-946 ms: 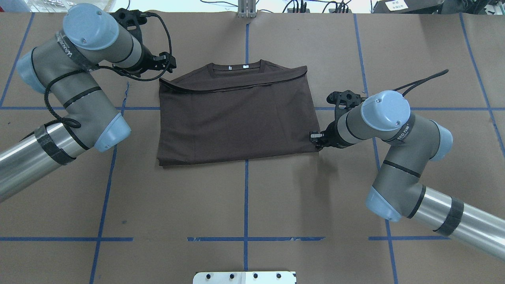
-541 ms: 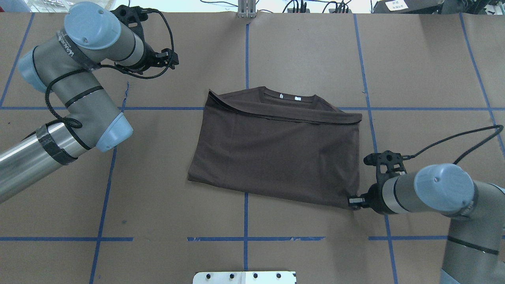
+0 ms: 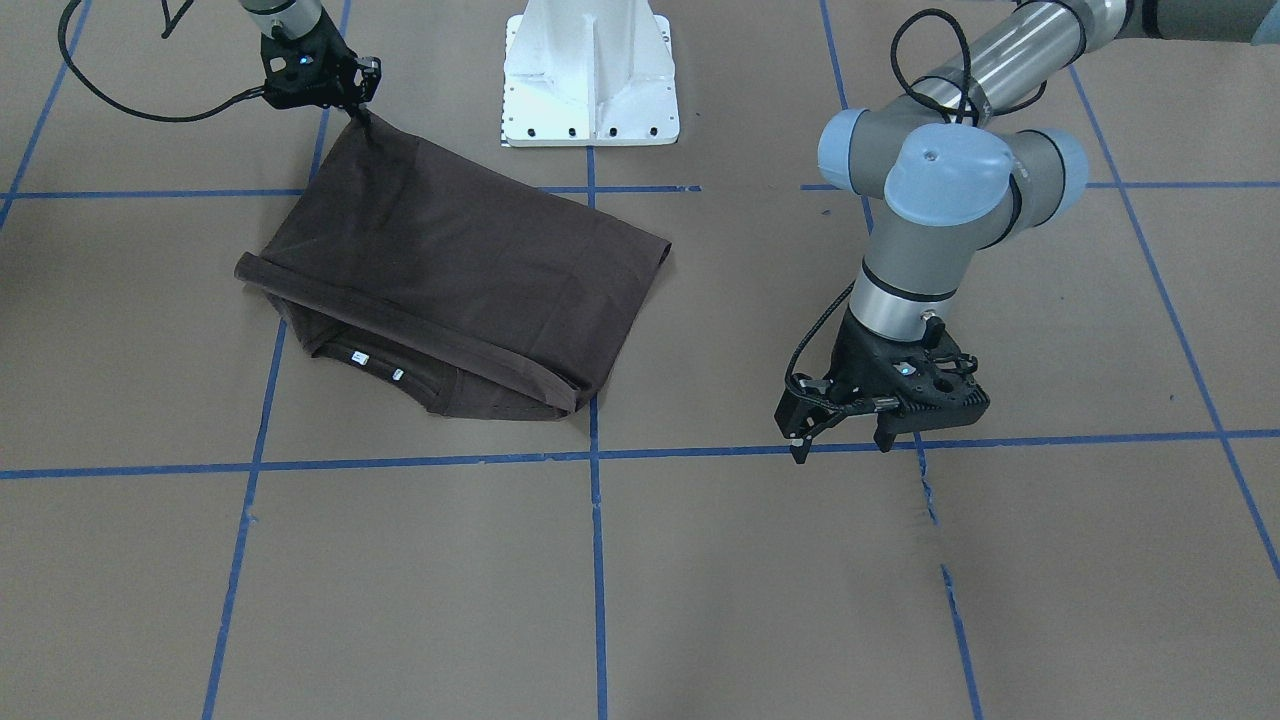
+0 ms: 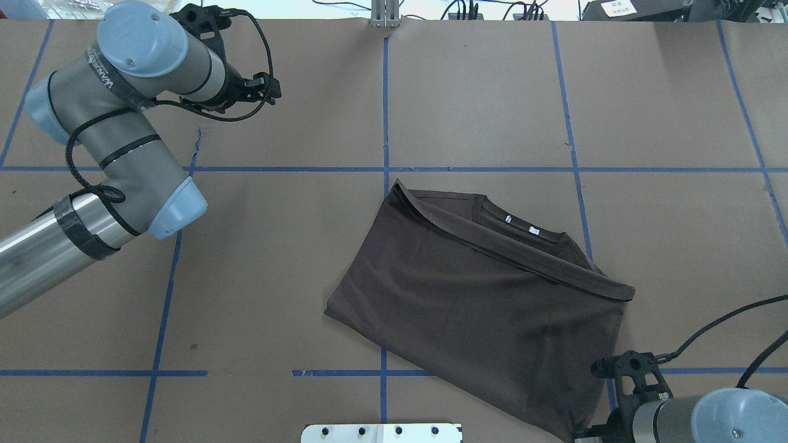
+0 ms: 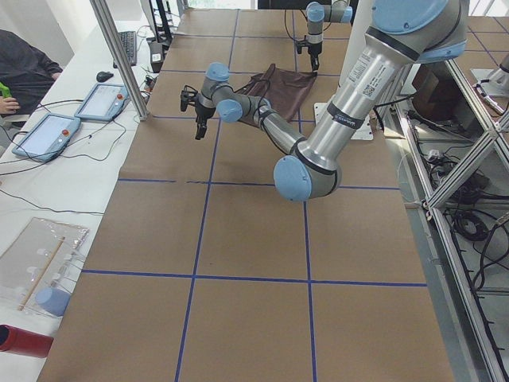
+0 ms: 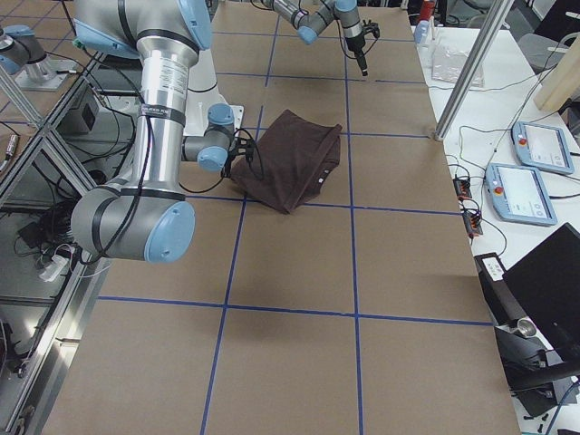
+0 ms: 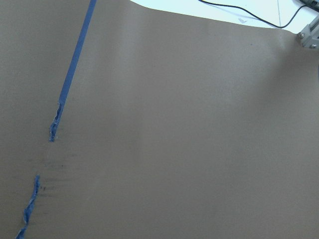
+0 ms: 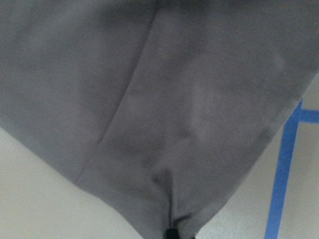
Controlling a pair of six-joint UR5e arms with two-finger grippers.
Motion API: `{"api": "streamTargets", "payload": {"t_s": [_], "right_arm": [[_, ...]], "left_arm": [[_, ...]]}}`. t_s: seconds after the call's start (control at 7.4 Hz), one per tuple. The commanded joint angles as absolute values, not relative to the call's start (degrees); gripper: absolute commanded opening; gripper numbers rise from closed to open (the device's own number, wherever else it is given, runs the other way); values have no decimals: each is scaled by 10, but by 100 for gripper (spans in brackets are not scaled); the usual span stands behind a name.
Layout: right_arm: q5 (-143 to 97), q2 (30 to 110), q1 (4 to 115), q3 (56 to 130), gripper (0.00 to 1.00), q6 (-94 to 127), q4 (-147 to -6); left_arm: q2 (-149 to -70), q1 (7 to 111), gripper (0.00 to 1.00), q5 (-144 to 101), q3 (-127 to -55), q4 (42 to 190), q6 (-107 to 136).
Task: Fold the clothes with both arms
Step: 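Drag the folded shirt toward the robot with the right gripper while the left gripper approaches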
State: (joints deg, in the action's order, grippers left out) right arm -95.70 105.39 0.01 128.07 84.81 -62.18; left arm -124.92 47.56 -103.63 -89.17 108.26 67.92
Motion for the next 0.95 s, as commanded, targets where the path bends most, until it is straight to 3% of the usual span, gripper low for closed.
{"api": "streamTargets", "payload": {"t_s": [0.0,0.27,0.54,0.81], "right_arm": [[-885,1038,-26,1294,100,867,-619],[-881,1014,68,1296,100,863,-598],[-885,974,125,1291,100,864,-580],[-889,955,149,1279,100,863,-583]], "left_arm": [[-1240,448,100,-1041,-944,1045,716],[-1218,327,96,-1035,-1048,949,882],[-1207,199,96,-995,-1059,948,1034],[-1214,155,95,-982,-1032,952,1075]]}}
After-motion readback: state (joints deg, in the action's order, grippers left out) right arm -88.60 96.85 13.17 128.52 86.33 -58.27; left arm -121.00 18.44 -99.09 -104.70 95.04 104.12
